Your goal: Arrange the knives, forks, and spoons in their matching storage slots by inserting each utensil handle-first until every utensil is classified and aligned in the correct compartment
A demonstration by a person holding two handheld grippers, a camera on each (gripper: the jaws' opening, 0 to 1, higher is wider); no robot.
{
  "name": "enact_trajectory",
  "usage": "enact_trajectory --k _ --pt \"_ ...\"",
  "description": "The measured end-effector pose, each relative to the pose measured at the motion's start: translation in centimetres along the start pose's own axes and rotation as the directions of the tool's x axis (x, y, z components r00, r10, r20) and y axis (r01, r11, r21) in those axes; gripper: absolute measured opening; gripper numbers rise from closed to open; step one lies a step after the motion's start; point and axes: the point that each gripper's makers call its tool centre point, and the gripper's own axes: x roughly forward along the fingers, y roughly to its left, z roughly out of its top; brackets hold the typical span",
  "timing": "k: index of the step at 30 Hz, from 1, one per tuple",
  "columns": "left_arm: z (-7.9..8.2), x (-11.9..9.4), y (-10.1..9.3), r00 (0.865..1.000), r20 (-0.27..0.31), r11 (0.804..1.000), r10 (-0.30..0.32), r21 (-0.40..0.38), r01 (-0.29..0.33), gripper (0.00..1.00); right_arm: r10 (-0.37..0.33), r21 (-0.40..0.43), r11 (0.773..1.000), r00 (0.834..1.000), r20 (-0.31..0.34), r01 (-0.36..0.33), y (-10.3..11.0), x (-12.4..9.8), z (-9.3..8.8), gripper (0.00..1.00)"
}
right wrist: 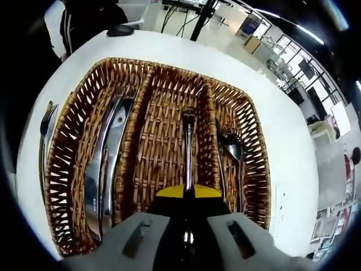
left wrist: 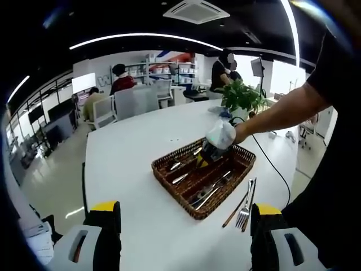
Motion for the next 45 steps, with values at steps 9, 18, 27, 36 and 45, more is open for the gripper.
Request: enact_trajectory --k 9,18,27,36,45 --pt "0.0 -0.2 0.1 1.0 0.0 1.0 0.004 0.006 -0.004 1.0 -0.038 -0.015 0.999 0.999 -0.018 0.038 -0.4 -0.4 -0.3 0.01" --pt "0.6 -0.1 -0.4 1.0 0.014 1.0 0.006 0.019 -0.007 1.0 -0.078 0.006 0.997 0.997 0.027 0.078 -1.4 -2.4 1.0 0.06" --pt "1.5 0.7 -1.5 0.999 0.036 0.999 -0.005 0.045 0.004 1.0 -0.218 0.28 0.944 0.966 0.138 0.173 -3.2 -8.5 2.1 0.36" --pt "2.8 1.7 -3.2 0.998 0.06 0.997 -0.016 0.083 0.011 1.0 -0.366 0.567 0.8 0.909 0.199 0.197 -3.7 -15.5 2.0 0.7" --pt "4.2 3.0 -6.3 0.995 0.097 0.995 -0.023 0.098 0.013 1.0 -0.49 0.703 0.672 0.852 0.185 0.234 -2.0 -21.9 -0.6 0.99"
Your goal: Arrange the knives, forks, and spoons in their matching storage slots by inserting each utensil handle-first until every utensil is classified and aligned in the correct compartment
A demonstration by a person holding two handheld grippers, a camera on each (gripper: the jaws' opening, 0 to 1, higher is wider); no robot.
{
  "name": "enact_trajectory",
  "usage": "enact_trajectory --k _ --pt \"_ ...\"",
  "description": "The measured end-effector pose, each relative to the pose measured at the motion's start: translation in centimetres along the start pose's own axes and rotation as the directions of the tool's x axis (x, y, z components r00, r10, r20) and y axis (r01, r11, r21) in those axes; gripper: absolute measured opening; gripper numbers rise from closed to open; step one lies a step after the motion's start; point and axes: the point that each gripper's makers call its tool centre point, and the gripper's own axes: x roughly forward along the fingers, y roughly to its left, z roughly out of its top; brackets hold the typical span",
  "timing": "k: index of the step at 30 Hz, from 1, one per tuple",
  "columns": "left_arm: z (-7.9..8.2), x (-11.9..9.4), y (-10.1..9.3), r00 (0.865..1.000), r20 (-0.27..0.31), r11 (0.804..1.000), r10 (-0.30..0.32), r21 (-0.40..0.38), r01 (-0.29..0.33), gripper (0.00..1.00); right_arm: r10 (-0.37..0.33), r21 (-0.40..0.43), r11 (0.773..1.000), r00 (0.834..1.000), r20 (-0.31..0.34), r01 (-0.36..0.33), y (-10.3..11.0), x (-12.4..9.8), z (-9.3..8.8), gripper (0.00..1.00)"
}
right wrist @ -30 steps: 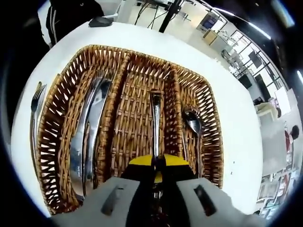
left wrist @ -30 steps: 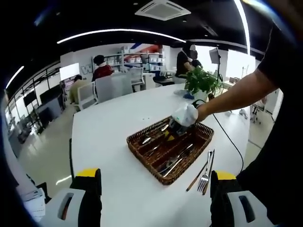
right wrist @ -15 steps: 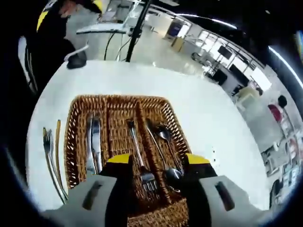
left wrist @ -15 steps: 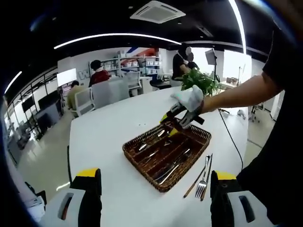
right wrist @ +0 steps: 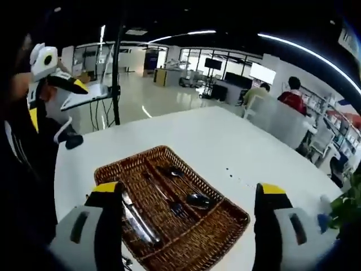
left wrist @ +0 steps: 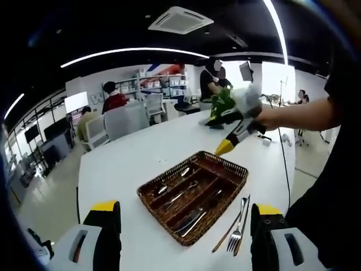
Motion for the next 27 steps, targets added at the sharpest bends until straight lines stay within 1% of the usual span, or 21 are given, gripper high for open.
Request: enact_trajectory --k 2,5,6,7,8,9,12,18,21,22,25,27 --pt "0.1 0.2 -0.5 1.0 0.003 1.0 -0.003 0.002 0.003 1.0 -0.018 0.027 0.999 1.0 0.012 0.018 -0.4 -1.3 -0.2 0.99" --pt "0.5 0.4 -1.1 1.0 0.016 1.0 -0.001 -0.004 0.001 1.0 -0.043 0.036 0.998 0.999 0.007 0.043 -0.7 -2.6 -0.6 0.99" --pt "1.0 0.6 -1.4 0.999 0.045 1.0 0.004 -0.031 -0.002 1.0 -0.049 0.042 0.998 0.999 0.012 0.049 -0.8 -3.9 -1.1 0.99" --pt "1.3 0.7 -1.4 0.996 0.084 0.997 0.01 -0.072 -0.004 1.0 -0.051 0.046 0.998 0.999 0.014 0.05 -0.8 -4.4 -1.3 0.99" --pt "1.3 0.7 -1.4 0.996 0.089 0.996 0.012 -0.088 -0.004 1.0 -0.051 0.051 0.997 0.999 0.018 0.05 -0.7 -5.1 -1.6 0.99" --pt "1.0 0.6 -1.3 0.996 0.087 0.994 0.021 -0.108 -0.012 1.0 -0.055 0.053 0.997 0.998 0.018 0.054 -0.8 -5.5 -1.8 0.99" --pt "0.2 0.3 -1.7 0.997 0.068 0.996 0.033 -0.085 -0.027 1.0 -0.063 0.068 0.996 0.998 0.016 0.062 -0.9 -7.0 -2.4 0.99" --pt "-1.0 -0.5 -2.1 0.998 0.054 0.995 0.044 -0.092 -0.039 1.0 -0.071 0.121 0.99 0.997 0.0 0.07 -0.3 -10.8 -3.9 0.99" --pt "-1.2 -0.8 -2.2 0.997 0.059 0.995 0.05 -0.085 -0.045 1.0 -0.084 0.127 0.988 0.996 0.002 0.084 0.2 -12.5 -4.6 0.99" --pt "-1.2 -0.8 -2.3 0.997 0.059 0.996 0.049 -0.083 -0.044 1.0 -0.086 0.124 0.989 0.996 -0.001 0.086 0.2 -12.7 -4.7 0.99" --pt "-1.3 -1.0 -2.5 0.998 0.045 0.998 0.039 -0.052 -0.037 1.0 -0.105 0.088 0.99 0.994 -0.018 0.106 0.4 -14.3 -5.5 0.99" --pt "-1.2 -1.0 -2.7 0.999 0.042 0.998 0.03 -0.052 -0.028 1.0 -0.115 0.091 0.989 0.993 -0.014 0.116 0.4 -15.3 -5.6 0.99"
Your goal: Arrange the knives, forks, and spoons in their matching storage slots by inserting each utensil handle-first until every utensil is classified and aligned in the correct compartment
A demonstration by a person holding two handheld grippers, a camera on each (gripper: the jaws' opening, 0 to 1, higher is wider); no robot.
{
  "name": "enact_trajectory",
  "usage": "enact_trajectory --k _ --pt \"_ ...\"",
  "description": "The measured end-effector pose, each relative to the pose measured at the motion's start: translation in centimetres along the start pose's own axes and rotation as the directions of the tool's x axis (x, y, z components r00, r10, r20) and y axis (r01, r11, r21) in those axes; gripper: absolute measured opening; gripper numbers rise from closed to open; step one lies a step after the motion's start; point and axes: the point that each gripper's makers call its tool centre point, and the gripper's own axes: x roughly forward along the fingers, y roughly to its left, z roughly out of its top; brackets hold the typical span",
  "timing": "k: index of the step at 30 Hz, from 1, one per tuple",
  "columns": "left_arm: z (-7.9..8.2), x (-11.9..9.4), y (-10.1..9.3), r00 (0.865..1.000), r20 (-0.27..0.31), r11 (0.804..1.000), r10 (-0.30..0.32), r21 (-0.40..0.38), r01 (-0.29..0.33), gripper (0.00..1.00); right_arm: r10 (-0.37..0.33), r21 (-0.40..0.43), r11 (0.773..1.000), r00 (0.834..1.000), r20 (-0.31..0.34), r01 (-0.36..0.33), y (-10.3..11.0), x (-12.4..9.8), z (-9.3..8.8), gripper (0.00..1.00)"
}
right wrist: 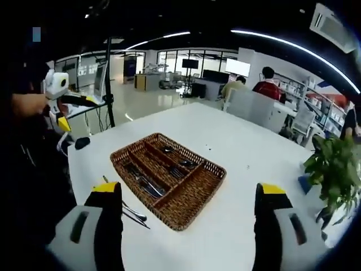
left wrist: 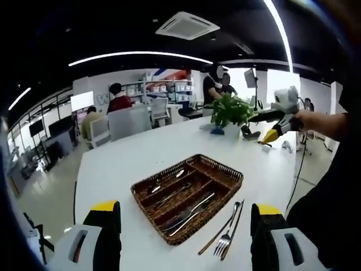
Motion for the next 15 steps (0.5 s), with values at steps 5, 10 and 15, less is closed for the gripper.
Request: enact_trajectory --k 5,10,15 --pt "0.2 0.0 -0.4 1.0 -0.004 1.0 -0.009 0.019 0.009 1.0 -0.025 0.042 0.999 1.0 0.012 0.024 -0.6 -1.8 -0.8 0.99" --pt "0.5 0.3 -0.1 1.0 0.003 0.999 -0.001 0.038 0.001 1.0 -0.041 0.051 0.998 0.999 0.002 0.041 -1.1 -2.6 -2.1 0.99" --pt "0.0 0.3 -0.2 1.0 -0.009 1.0 -0.004 0.016 0.004 1.0 -0.043 0.05 0.998 0.999 -0.008 0.043 -0.9 -3.3 -2.6 0.99"
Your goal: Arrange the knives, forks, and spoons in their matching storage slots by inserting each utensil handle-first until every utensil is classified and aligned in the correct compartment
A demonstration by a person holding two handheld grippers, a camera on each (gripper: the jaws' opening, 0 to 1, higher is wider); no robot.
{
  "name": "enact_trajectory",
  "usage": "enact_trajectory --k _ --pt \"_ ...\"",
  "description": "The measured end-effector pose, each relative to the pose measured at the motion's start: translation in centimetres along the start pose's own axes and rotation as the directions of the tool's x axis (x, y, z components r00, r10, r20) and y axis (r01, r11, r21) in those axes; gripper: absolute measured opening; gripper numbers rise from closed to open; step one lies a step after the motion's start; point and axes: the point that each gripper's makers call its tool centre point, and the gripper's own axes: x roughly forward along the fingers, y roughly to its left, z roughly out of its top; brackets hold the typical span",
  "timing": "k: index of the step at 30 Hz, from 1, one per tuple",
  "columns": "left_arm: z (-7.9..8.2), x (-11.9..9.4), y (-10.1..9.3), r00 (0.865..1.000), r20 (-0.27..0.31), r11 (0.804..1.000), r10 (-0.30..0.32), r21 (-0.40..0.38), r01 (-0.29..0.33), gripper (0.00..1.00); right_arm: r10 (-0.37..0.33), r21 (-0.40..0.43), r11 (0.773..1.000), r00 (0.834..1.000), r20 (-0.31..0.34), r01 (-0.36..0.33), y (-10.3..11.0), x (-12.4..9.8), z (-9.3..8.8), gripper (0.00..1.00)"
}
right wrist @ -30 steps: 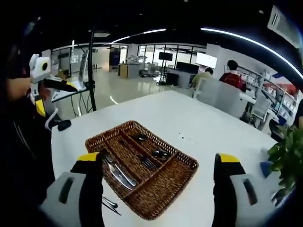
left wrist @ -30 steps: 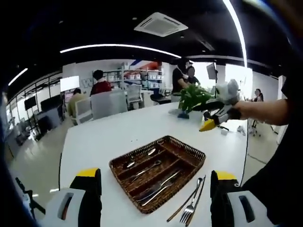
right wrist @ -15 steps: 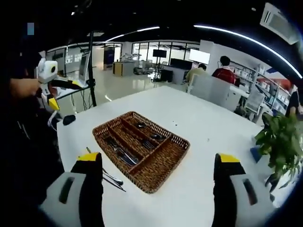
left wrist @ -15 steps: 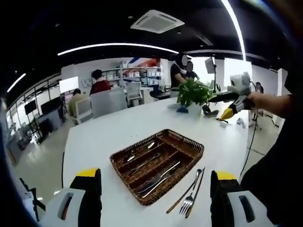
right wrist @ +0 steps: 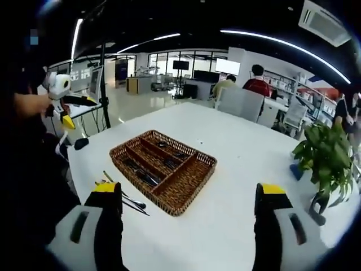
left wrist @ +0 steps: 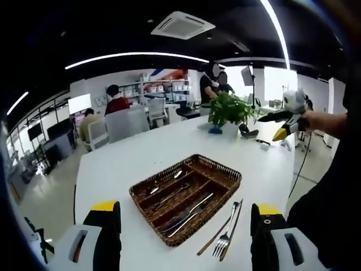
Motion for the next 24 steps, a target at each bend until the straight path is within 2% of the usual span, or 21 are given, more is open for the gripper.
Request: enact_trajectory --k 5,8,9,11,12,14,15,20,24 --pt "-0.8 0.2 -0.8 0.999 -0.047 1.0 -0.014 0.017 0.015 1.0 0.008 -0.011 1.0 1.0 -0.006 -0.008 0.4 0.0 0.1 0.99" --pt "-0.5 0.1 -1.8 0.995 -0.084 0.995 -0.045 0.088 0.052 1.0 0.016 -0.027 1.0 1.0 0.0 -0.016 1.1 0.1 0.7 0.99" --pt "0.3 0.0 -2.3 0.995 -0.074 0.99 -0.066 0.118 0.075 1.0 0.017 -0.036 0.999 1.0 -0.001 -0.017 1.3 0.2 0.7 0.99" --pt "0.9 0.0 -2.8 0.994 -0.075 0.988 -0.074 0.13 0.084 1.0 0.018 -0.041 0.999 1.0 0.0 -0.018 1.4 0.2 0.8 0.99" --pt "1.7 0.1 -3.6 0.992 -0.086 0.982 -0.089 0.158 0.102 1.0 0.024 -0.05 0.998 1.0 0.004 -0.023 1.8 0.2 0.9 0.99" --pt "2.4 0.3 -4.0 0.991 -0.099 0.978 -0.093 0.179 0.11 1.0 0.022 -0.055 0.998 1.0 -0.001 -0.022 1.9 0.2 0.7 0.99" --pt "2.4 0.4 -4.1 0.987 -0.128 0.973 -0.094 0.196 0.118 1.0 0.021 -0.059 0.998 1.0 -0.001 -0.021 1.8 0.2 0.8 0.99" --pt "2.9 1.0 -4.6 0.984 -0.143 0.971 -0.108 0.195 0.135 1.0 0.022 -0.047 0.999 1.0 0.005 -0.022 1.8 0.0 0.6 0.99" --pt "2.4 1.8 -4.9 0.979 -0.165 0.968 -0.117 0.2 0.149 1.0 0.016 -0.028 0.999 1.0 0.009 -0.016 1.4 -0.5 0.4 0.99"
